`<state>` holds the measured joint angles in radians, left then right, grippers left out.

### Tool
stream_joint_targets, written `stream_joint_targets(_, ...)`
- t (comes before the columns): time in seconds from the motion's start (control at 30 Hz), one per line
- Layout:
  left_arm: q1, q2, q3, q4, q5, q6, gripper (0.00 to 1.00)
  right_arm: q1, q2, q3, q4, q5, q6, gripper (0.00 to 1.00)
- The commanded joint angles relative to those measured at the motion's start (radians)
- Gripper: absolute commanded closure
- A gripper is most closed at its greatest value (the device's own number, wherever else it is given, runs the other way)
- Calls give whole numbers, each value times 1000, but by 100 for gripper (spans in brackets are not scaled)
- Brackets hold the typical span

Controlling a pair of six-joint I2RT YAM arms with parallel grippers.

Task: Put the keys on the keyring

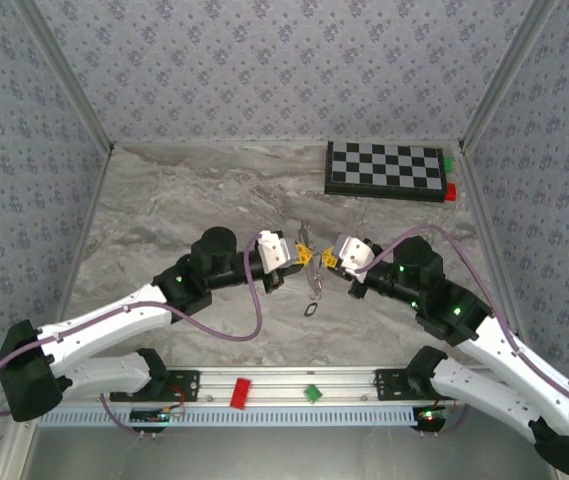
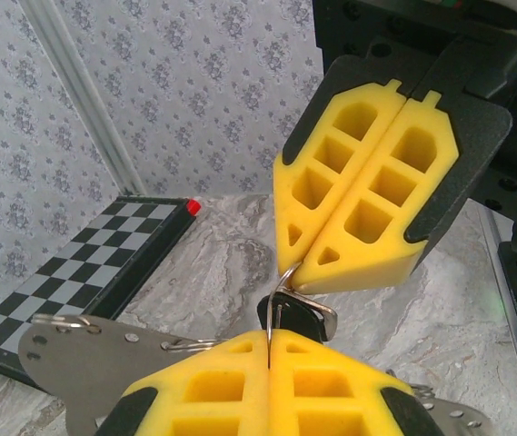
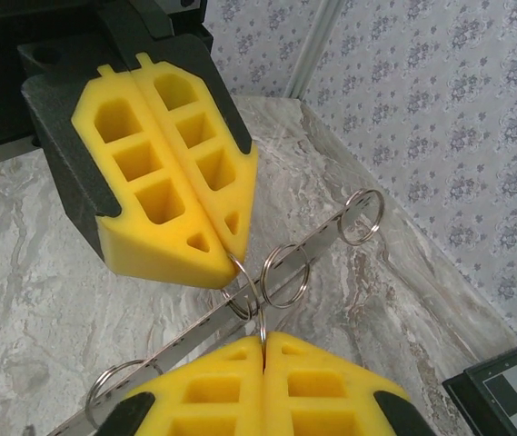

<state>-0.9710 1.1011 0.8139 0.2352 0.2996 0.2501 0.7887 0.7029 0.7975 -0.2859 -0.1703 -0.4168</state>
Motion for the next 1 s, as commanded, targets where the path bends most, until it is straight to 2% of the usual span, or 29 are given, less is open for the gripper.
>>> stream_joint_targets(0.0,-7,-12,28,26,21,-5,100,10,-10,29,10,12,-11,100)
stream_joint_targets(0.97,-7,3,46,0,12,-25,100,63,3,20,2,65,-41,100)
